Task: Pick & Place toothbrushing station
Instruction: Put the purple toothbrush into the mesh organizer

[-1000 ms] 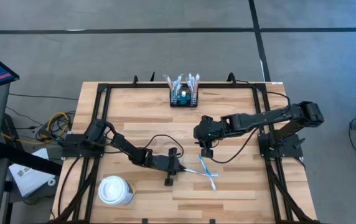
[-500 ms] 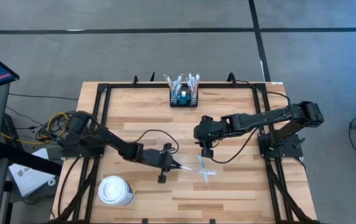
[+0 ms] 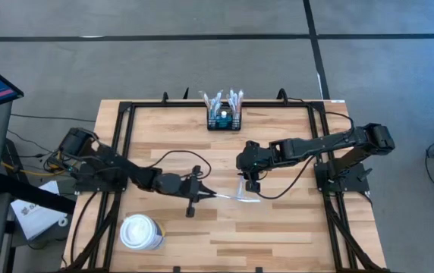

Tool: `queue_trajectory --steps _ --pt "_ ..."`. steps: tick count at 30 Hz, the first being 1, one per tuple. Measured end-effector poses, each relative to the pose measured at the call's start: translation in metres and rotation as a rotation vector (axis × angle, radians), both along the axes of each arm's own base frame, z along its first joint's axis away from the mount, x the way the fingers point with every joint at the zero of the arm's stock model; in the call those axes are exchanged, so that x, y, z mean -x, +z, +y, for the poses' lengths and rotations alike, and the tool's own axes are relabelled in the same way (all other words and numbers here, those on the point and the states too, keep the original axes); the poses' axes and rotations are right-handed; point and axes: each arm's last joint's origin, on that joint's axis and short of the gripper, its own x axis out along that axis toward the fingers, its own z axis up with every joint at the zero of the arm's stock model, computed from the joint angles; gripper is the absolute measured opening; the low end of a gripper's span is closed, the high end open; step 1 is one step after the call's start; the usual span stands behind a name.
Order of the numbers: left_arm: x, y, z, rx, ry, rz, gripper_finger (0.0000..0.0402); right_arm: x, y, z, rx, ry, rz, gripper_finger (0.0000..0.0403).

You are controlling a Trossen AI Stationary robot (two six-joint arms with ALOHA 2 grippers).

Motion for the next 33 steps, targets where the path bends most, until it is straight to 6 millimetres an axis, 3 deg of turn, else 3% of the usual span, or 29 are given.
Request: queue_trajectory --steps 13,25,33 --pt "0.044 0.038 0.015 -0.006 0.022 -0.17 0.0014 -0.006 0.005 0.001 0.012 0.025 -0.077 0.0123" --pt "0.097 0.061 0.035 0.001 0.104 -0.366 0.0014 -0.025 0.026 0.002 0.08 0.107 -0.364 0.0123" --pt "0.112 0.077 0.04 -0.034 0.107 -0.465 0.0014 -0.035 0.046 0.003 0.147 0.15 -0.594 0.0123"
